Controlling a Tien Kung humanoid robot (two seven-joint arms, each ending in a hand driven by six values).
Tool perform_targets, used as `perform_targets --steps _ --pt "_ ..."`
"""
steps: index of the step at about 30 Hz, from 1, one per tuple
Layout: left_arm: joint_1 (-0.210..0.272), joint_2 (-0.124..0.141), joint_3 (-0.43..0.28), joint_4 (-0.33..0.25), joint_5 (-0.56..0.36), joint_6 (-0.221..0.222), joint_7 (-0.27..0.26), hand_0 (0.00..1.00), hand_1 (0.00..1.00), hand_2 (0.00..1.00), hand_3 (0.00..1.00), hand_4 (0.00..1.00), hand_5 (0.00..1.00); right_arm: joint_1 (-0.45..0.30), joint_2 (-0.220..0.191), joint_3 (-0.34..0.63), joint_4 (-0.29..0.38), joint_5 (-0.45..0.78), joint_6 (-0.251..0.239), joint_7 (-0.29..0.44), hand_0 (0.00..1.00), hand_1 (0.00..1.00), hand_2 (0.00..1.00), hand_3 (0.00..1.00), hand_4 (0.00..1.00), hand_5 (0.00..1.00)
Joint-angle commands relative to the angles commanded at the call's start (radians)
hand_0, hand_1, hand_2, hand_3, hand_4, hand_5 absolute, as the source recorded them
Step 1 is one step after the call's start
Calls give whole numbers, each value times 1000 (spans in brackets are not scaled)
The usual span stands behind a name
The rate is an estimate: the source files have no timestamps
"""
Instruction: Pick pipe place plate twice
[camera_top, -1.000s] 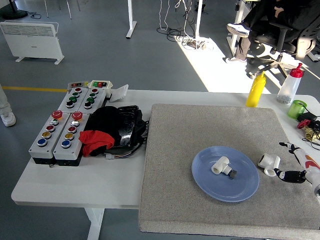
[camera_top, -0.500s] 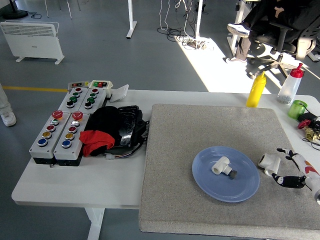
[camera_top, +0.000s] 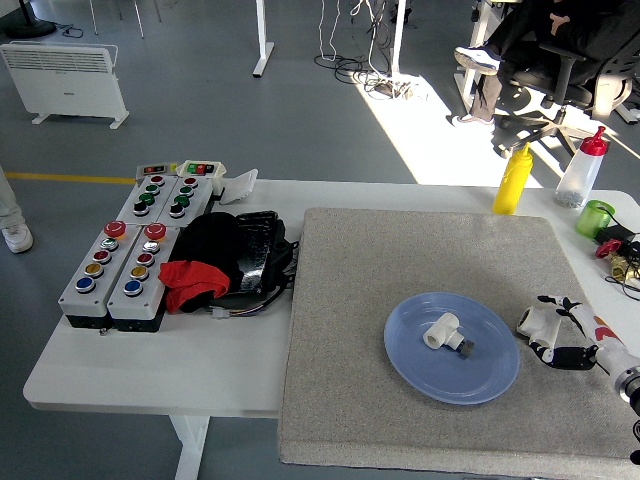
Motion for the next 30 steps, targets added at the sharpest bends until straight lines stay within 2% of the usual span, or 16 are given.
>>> perform_targets --steps 4,5,10,11,16,17,22,23,30 --pt "-4 0 3 1 -5 1 0 651 613 610 604 294 998 10 -1 -1 -18 -11 4 9 951 871 889 795 726 236" --pt "-4 0 3 1 -5 1 0 651 613 610 604 293 998 10 -1 -1 -19 -11 4 10 912 797 802 737 713 222" --pt "-8 0 6 1 -9 1 0 651 613 610 604 293 998 13 0 2 -31 -26 -2 11 912 797 802 737 713 222" --pt "-8 0 6 1 -9 1 0 651 613 610 605 294 998 13 0 2 -31 -26 -2 11 791 639 607 674 691 227" --pt "-9 0 6 2 -10 1 0 651 613 610 605 294 998 11 -4 -1 -43 -4 -6 10 791 639 607 674 691 227" --pt "-9 0 6 2 -10 1 0 651 613 610 604 294 998 9 -4 -1 -44 3 -9 9 682 536 528 618 560 198" --pt "-10 0 6 3 -11 1 -1 651 613 610 604 294 998 4 -5 4 -47 26 -23 9 682 536 528 618 560 198" --pt "-10 0 6 3 -11 1 -1 651 613 610 604 294 998 3 -6 5 -46 28 -25 10 625 511 514 594 483 195" --pt "-12 1 10 4 -17 3 -3 652 613 610 604 294 998 -5 -10 15 -38 54 -35 19 616 507 511 587 467 204"
